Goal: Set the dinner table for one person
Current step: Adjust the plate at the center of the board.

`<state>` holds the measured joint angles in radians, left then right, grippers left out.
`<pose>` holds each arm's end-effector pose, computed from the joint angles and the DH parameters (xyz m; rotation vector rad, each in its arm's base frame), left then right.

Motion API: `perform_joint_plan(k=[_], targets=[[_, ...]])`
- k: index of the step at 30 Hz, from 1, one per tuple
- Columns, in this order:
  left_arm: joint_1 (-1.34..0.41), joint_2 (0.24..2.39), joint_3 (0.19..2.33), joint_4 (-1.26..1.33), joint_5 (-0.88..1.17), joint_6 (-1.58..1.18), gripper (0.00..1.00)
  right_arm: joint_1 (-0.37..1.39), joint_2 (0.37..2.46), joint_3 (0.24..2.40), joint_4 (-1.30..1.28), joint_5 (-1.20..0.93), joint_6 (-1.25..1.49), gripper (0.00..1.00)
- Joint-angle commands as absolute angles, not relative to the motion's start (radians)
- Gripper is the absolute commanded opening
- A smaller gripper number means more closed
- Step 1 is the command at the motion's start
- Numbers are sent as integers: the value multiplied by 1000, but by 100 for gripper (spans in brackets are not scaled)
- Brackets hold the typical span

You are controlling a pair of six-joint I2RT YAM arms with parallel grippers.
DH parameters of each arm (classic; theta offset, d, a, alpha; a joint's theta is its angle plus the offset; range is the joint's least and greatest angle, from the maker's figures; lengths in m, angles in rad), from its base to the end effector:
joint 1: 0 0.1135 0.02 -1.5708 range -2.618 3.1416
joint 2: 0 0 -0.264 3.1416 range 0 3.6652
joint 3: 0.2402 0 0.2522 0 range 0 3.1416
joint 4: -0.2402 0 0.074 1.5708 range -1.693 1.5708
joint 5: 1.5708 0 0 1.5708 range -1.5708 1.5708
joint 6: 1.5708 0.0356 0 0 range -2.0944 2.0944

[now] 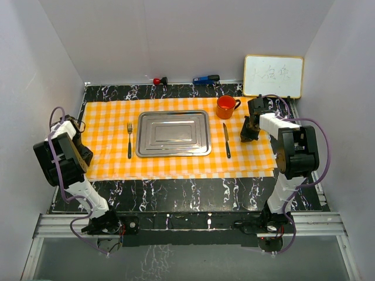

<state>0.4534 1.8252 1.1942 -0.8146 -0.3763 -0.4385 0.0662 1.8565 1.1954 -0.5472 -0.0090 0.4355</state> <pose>0.2936 0.1576 0.1667 -1.3119 2.6621 0.5664 0.3626 0.0244 0.1613 0.5099 2.7423 0.1390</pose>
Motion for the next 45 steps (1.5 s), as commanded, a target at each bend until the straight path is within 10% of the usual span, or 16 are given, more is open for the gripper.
perform_joint_plan(k=[1, 32, 45], targets=[[454, 1745, 1275, -862, -337, -428, 57, 49, 1897, 1164, -524, 40, 417, 0], [266, 1785, 1264, -681, -165, -488, 45, 51, 1904, 1187, -502, -12, 413, 0], [254, 1844, 1229, -645, -157, -489, 0, 50, 1910, 1219, -527, -8, 416, 0]])
